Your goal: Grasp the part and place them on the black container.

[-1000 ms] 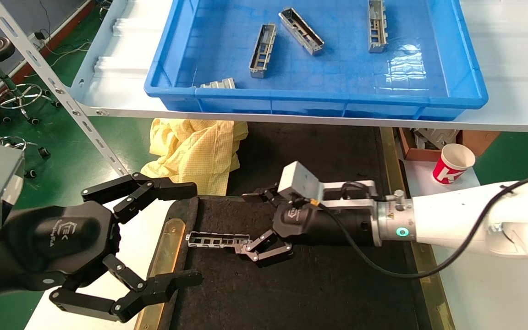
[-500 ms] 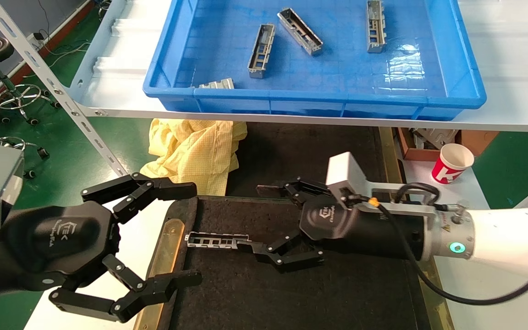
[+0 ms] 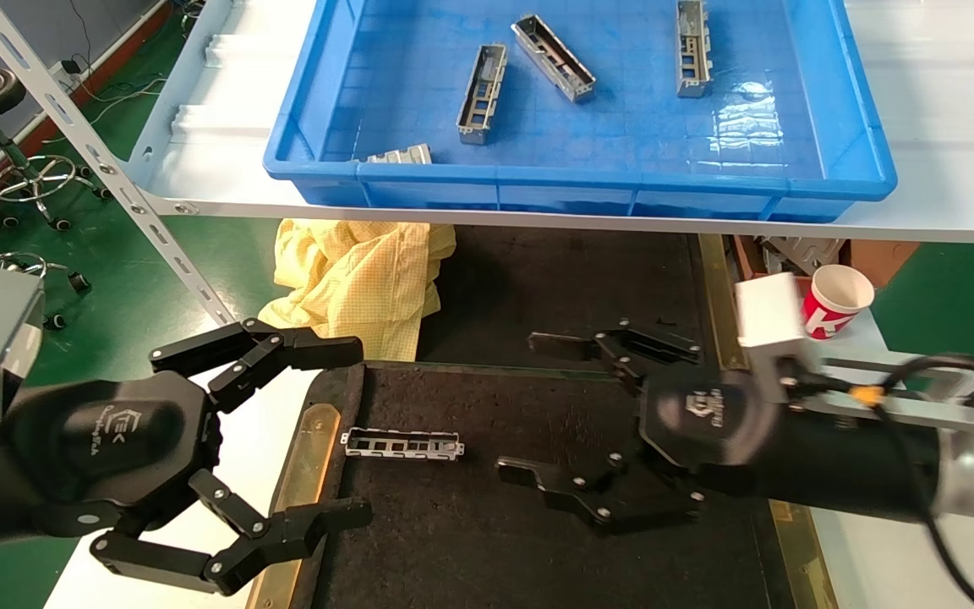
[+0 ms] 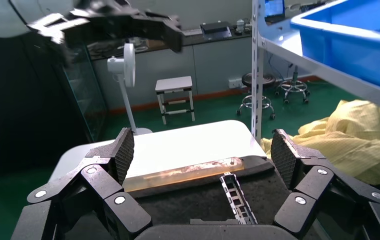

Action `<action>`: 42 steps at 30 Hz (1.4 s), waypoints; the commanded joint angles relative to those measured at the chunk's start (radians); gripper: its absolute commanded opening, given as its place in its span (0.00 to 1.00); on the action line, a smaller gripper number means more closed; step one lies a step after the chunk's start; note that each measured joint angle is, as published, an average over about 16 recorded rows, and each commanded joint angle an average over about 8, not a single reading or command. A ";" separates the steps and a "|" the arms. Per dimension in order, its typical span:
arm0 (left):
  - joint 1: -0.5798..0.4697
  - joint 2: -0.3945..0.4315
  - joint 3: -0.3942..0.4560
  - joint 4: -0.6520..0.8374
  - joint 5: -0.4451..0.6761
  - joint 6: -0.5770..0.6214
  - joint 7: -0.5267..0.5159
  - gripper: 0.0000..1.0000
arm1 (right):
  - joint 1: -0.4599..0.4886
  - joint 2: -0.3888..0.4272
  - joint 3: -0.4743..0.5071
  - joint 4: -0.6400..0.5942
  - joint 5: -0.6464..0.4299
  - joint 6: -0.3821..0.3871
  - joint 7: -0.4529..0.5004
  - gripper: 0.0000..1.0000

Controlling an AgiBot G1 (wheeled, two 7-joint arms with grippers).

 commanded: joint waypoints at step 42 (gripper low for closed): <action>0.000 0.000 0.000 0.000 0.000 0.000 0.000 1.00 | -0.175 0.212 0.282 0.299 0.022 -0.083 0.143 1.00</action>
